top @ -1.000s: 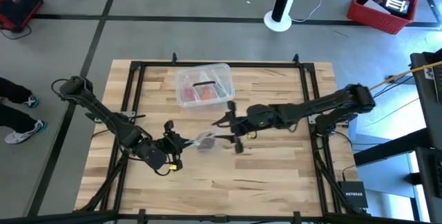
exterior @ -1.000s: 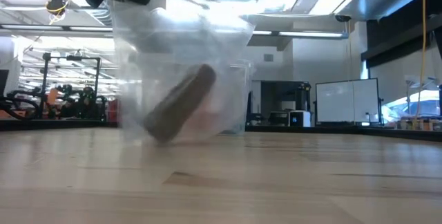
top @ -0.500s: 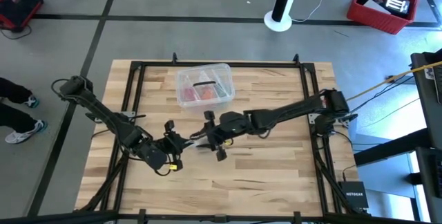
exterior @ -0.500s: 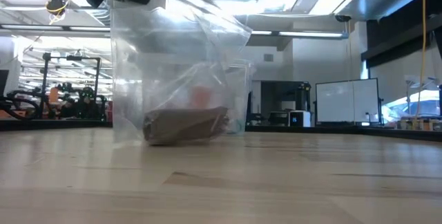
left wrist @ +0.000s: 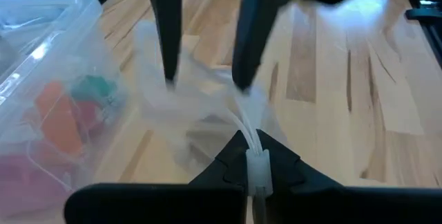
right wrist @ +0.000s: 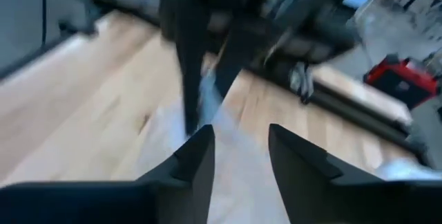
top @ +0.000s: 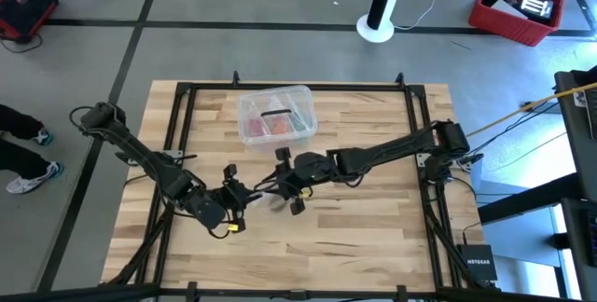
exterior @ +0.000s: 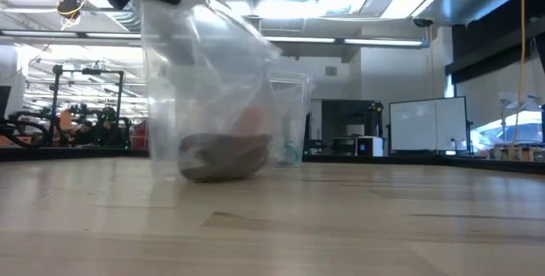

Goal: Roll bandage
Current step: Close the transparent zip bag

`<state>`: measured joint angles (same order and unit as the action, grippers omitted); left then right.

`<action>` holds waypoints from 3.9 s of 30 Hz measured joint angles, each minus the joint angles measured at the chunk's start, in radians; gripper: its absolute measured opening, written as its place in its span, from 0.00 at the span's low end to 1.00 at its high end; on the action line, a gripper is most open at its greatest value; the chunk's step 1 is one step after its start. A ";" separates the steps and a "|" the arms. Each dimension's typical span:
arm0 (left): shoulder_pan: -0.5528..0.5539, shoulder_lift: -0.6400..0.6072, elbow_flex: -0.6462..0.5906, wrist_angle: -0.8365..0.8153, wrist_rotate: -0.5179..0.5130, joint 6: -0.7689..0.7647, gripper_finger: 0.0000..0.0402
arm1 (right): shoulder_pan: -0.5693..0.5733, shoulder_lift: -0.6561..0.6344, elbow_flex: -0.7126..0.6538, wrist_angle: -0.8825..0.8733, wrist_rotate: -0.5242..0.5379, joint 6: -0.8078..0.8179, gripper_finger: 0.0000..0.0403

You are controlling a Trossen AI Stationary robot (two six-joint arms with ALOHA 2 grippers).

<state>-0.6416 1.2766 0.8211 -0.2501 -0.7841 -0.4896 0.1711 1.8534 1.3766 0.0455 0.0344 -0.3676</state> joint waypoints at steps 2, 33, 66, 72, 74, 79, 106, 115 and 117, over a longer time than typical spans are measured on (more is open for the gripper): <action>0.000 0.000 0.000 -0.001 0.004 0.000 0.01 | -0.001 -0.018 0.015 0.006 -0.005 0.001 0.33; 0.001 0.002 0.000 -0.005 0.003 -0.011 0.02 | -0.021 -0.032 0.031 -0.170 -0.230 0.227 0.48; 0.001 -0.017 0.000 0.003 0.004 -0.080 0.04 | -0.020 0.016 0.036 -0.128 -0.101 0.072 0.02; -0.062 -0.095 -0.016 -0.033 -0.057 -0.110 0.10 | -0.035 -0.048 -0.002 -0.171 -0.109 0.131 0.01; -0.119 -0.099 -0.047 -0.039 -0.141 -0.140 0.10 | -0.047 -0.053 -0.049 -0.125 -0.117 0.159 0.01; -0.202 -0.097 -0.158 0.009 -0.304 -0.355 0.09 | -0.055 -0.056 -0.111 -0.008 -0.114 0.207 0.01; 0.015 -0.092 -0.255 0.450 -0.073 -0.037 0.27 | -0.054 -0.047 -0.113 0.033 -0.123 0.242 0.00; 0.015 -0.092 -0.255 0.491 -0.053 0.061 0.02 | -0.054 -0.040 -0.113 0.049 -0.120 0.285 0.07; 0.014 -0.092 -0.255 0.493 -0.053 0.065 0.02 | -0.054 -0.040 -0.111 0.066 -0.115 0.287 0.10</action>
<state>-0.6277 1.1847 0.5663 0.2425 -0.8368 -0.4248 0.1173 1.8130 1.2653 0.1111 -0.0811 -0.0804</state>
